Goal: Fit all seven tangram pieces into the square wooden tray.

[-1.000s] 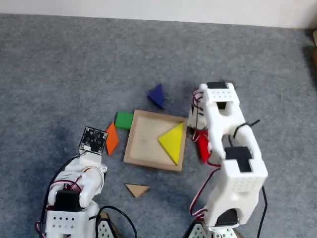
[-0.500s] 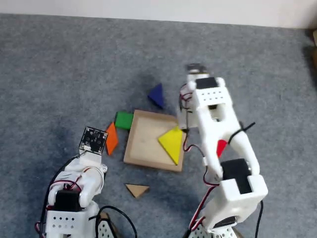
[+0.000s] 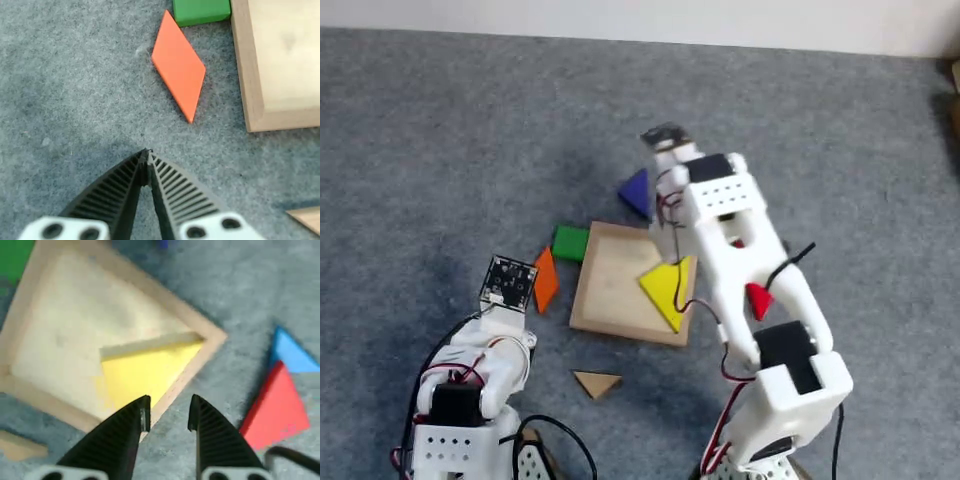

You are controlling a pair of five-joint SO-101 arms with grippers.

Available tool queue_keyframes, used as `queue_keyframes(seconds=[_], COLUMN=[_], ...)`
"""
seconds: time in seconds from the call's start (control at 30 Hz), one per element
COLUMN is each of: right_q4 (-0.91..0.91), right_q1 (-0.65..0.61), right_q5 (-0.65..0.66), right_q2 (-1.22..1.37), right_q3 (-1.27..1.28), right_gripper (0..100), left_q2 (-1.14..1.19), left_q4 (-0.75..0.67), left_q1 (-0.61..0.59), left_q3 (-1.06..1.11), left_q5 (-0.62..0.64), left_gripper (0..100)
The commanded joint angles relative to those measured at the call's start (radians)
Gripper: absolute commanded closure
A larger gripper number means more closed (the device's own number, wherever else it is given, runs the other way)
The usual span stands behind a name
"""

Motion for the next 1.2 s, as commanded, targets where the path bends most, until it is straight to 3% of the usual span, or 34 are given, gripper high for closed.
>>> queue_keyframes(seconds=[0.0, 0.1, 0.3, 0.73, 1.0, 1.17], right_q4=[0.008, 0.053, 0.137, -0.044, -0.044, -0.036], right_q1=[0.084, 0.136, 0.166, 0.291, 0.292, 0.292], right_q5=[-0.021, -0.012, 0.041, 0.161, 0.176, 0.186], right_q2=[-0.036, -0.036, -0.028, 0.248, 0.289, 0.272], right_q3=[-0.061, -0.064, -0.058, -0.004, -0.004, -0.005], right_gripper=[87.5, 85.3, 64.3, 64.6, 86.5, 93.0], left_q2=[-0.053, -0.053, -0.053, -0.053, -0.053, -0.053], left_q4=[0.006, 0.006, 0.006, 0.006, 0.006, 0.006], left_q1=[-0.013, -0.013, -0.013, -0.013, -0.013, -0.013], left_q3=[0.021, 0.021, 0.021, 0.021, 0.021, 0.021], left_q5=[-0.008, -0.008, -0.008, -0.008, -0.008, -0.008], left_gripper=[99, 99, 99, 99, 99, 99])
